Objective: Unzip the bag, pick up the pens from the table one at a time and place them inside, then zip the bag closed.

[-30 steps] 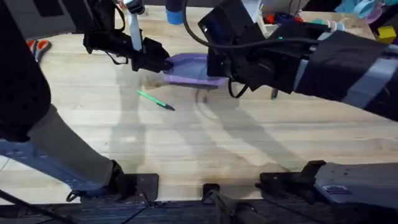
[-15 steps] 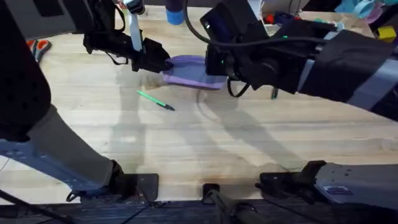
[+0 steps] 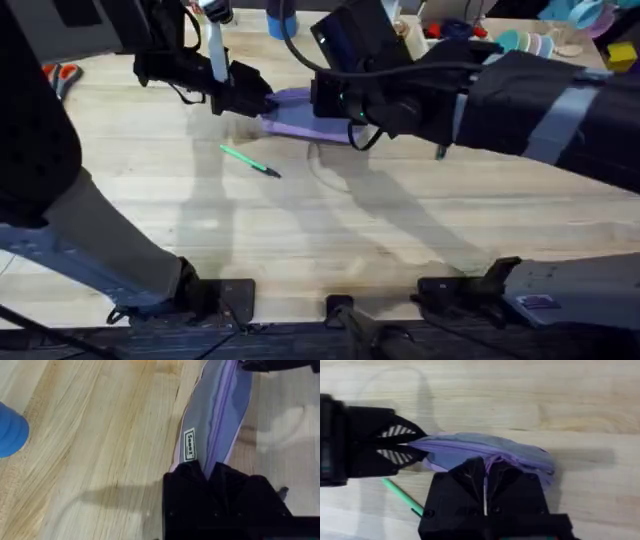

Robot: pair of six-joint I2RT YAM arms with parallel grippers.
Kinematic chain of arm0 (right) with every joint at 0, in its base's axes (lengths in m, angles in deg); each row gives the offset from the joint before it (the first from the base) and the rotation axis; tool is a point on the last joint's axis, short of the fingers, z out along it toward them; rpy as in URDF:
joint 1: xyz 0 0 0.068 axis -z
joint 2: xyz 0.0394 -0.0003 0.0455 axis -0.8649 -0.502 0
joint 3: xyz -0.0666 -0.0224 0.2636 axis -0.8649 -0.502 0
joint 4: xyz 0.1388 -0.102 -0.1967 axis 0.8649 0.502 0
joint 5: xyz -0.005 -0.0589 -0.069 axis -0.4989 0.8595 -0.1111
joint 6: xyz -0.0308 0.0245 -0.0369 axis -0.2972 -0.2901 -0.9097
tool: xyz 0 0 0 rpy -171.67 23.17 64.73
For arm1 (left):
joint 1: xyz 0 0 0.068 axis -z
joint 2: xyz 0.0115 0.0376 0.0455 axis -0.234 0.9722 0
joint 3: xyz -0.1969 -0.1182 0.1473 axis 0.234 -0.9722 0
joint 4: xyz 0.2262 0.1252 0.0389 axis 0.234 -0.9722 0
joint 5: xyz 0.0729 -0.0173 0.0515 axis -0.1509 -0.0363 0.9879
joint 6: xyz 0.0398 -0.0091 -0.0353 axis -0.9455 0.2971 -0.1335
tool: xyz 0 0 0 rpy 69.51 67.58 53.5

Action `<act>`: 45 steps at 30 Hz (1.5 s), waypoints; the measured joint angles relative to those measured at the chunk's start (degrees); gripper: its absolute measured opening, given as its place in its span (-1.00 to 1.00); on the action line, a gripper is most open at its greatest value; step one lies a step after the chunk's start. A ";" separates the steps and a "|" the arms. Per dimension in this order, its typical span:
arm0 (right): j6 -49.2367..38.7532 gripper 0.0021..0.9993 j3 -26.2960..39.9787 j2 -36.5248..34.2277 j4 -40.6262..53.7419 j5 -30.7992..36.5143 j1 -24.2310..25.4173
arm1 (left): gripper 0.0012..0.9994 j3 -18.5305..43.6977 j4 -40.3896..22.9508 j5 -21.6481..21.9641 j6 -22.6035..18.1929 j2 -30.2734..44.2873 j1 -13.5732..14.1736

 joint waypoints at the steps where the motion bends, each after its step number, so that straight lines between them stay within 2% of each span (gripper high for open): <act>1: -0.61 -0.94 0.00 0.00 -0.61 -0.52 0.04 | -0.92 0.00 0.00 0.00 0.01 0.00 -0.02; 9: -3.93 -0.94 0.02 -0.56 -2.95 -5.30 0.06 | -0.92 0.00 -0.04 0.00 0.02 0.00 -0.02; 13: -5.23 -0.94 1.55 -3.51 -2.93 -7.11 -0.02 | -0.92 0.00 -0.04 0.04 0.02 0.00 0.00; 27: -9.53 -0.94 18.66 -18.72 -1.27 -8.81 -1.42 | -0.92 0.22 0.66 2.13 0.02 0.00 -1.80; 33: -9.64 -0.95 19.63 -19.26 -1.25 -9.71 -1.40 | -0.92 0.44 0.57 2.58 0.02 0.00 -1.90; 45: -9.58 -0.94 20.16 -19.09 0.07 -18.37 0.69 | -0.92 0.44 -0.03 2.78 0.02 0.00 -1.90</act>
